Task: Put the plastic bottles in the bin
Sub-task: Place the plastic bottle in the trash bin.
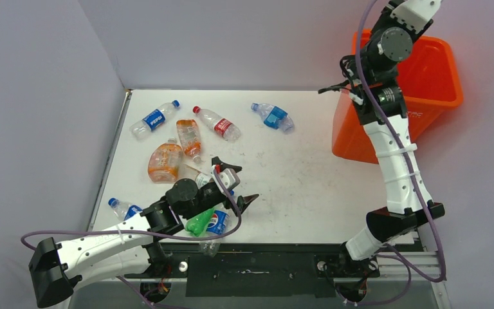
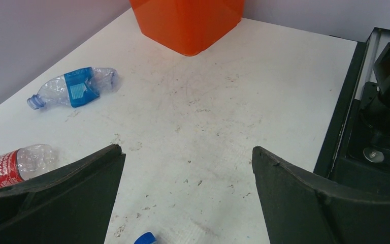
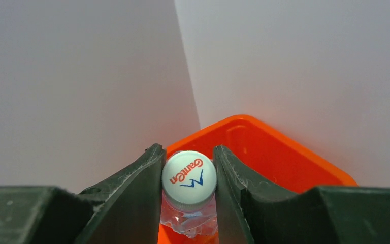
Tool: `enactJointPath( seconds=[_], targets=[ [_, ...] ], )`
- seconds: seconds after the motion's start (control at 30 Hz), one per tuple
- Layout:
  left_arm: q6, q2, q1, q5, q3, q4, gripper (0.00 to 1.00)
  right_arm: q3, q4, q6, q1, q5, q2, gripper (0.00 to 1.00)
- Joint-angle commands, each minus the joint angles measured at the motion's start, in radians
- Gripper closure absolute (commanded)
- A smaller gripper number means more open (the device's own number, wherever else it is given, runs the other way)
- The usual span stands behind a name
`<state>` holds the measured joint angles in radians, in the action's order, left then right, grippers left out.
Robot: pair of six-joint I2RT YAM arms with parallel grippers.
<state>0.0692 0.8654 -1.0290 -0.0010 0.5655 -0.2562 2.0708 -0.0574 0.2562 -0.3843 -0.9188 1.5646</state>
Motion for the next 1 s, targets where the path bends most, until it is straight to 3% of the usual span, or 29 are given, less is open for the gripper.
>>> enactJointPath(
  seconds=[0.0, 0.3, 0.33, 0.43, 0.53, 0.6, 0.77, 0.97],
  targets=[
    [0.016, -0.003, -0.006, -0.04, 0.034, -0.014, 0.04, 0.075, 0.157, -0.254, 0.138, 0.04, 0.02, 0.95],
    [0.025, -0.005, -0.006, -0.084, 0.055, 0.025, 0.04, -0.087, 0.338, -0.526, 0.437, 0.183, 0.058, 0.95],
    [0.026, -0.004, -0.006, -0.086, 0.053, 0.024, 0.04, -0.097, 0.345, -0.548, 0.459, 0.22, 0.06, 0.87],
    [0.027, 0.001, -0.006, -0.087, 0.054, 0.025, 0.04, -0.098, 0.349, -0.597, 0.508, 0.312, 0.068, 0.35],
    [0.029, 0.009, -0.006, -0.087, 0.059, 0.03, 0.04, -0.046, 0.345, -0.637, 0.499, 0.356, 0.075, 0.03],
    [0.029, 0.013, -0.005, -0.092, 0.061, 0.032, 0.04, -0.011, 0.313, -0.586, 0.43, 0.36, 0.079, 0.1],
    [0.03, 0.014, -0.005, -0.12, 0.069, 0.047, 0.04, 0.038, 0.211, -0.422, 0.162, 0.225, 0.049, 0.1],
    [0.039, -0.01, -0.003, -0.231, 0.078, 0.062, 0.04, -0.201, 0.084, -0.443, -0.126, 0.254, -0.153, 0.1]
  ],
)
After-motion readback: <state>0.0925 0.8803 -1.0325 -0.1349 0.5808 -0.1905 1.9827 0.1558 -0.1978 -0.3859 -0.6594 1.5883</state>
